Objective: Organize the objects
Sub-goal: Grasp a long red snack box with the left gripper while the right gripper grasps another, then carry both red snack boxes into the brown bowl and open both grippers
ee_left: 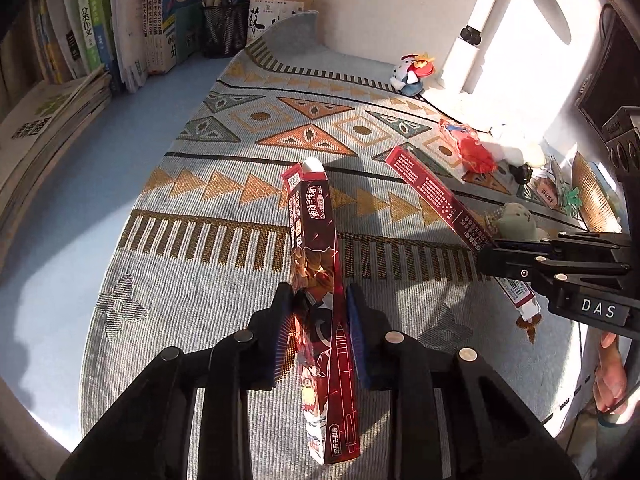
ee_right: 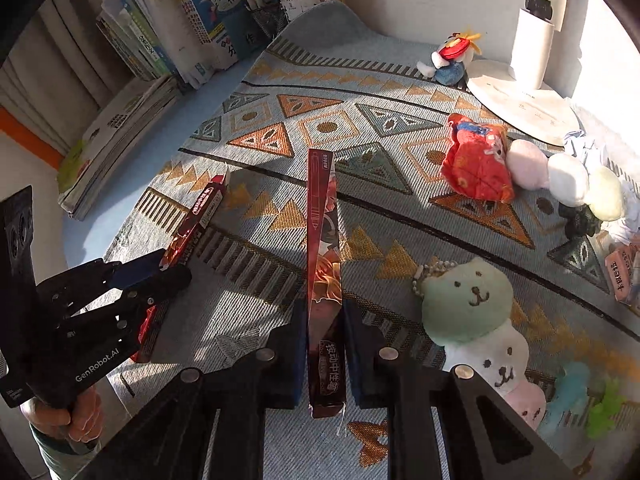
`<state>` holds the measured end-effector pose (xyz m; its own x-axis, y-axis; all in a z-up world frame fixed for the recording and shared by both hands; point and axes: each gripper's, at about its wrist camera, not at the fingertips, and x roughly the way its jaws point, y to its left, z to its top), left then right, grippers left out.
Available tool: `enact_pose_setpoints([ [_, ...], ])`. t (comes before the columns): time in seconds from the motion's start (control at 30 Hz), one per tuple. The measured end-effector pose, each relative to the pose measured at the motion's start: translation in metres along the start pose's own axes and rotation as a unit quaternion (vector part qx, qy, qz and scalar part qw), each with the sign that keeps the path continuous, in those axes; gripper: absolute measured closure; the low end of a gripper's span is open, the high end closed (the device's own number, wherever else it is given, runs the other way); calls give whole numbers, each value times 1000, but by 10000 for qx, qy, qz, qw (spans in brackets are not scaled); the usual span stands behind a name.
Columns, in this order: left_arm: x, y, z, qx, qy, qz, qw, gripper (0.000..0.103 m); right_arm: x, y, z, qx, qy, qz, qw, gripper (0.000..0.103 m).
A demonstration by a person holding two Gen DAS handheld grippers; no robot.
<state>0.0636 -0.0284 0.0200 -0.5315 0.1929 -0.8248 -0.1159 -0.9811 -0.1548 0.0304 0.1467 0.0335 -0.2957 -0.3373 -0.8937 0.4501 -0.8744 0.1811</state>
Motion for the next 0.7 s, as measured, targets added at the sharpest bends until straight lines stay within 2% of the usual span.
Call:
enact_pose_setpoints([
  [0.07,1,-4,0,16,-35,-15,10000,66,2,1,-2,-59,41,31,10000,81],
  [0.1,2,-5,1,18,-53,17,10000,66,3,0,-1,-49,29,31,10000,80],
  [0.27,5,-7,3,64,-104,139,9998,66,4,0,7,16,-132,27,9999,62],
  [0.33,6,-8,4,17,-126,167,9998,66,7,2,10,11,-175,23,9998,60],
  [0.53,6,-7,5,-26,-166,185,9997,68,14,9,9,-64,-269,-109,9996,61],
  [0.6,6,-7,4,4,-183,354,9992,81,15,10,8,-98,-317,-166,9993,79],
  [0.7,4,0,4,-141,-208,195,9995,84,11,10,7,-87,-387,-95,9992,83],
])
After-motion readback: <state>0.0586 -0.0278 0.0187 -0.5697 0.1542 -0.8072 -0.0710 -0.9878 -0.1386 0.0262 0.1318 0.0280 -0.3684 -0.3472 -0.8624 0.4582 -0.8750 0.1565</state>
